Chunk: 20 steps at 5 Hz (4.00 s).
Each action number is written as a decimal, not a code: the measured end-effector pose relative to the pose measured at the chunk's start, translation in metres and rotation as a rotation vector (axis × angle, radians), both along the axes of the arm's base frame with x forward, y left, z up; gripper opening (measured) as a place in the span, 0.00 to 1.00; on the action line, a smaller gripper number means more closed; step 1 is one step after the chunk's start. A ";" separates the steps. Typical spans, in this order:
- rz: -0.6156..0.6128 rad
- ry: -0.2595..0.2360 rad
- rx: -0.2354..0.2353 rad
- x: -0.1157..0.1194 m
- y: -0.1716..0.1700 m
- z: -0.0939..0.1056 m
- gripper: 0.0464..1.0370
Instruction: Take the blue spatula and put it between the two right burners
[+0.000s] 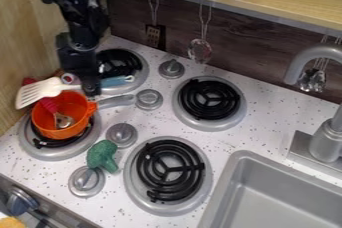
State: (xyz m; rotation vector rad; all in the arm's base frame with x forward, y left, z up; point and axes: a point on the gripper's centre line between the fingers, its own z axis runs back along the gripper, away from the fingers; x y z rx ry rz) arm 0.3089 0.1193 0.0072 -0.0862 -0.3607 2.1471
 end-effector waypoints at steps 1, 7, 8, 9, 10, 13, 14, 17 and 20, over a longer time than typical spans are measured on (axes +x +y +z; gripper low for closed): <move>-0.126 -0.037 -0.001 0.030 -0.025 0.010 0.20; -0.825 0.102 -0.021 0.036 -0.117 -0.024 0.20; -0.905 0.084 0.006 0.031 -0.117 -0.030 0.20; -0.954 0.076 0.035 0.033 -0.118 -0.033 0.20; -1.011 0.085 0.044 0.039 -0.121 -0.038 0.20; -1.258 0.040 0.085 0.073 -0.131 -0.068 0.20; -1.280 0.074 0.116 0.083 -0.118 -0.067 0.20; -1.238 0.100 0.088 0.082 -0.104 -0.066 0.54; -1.152 0.075 0.189 0.077 -0.102 -0.037 0.96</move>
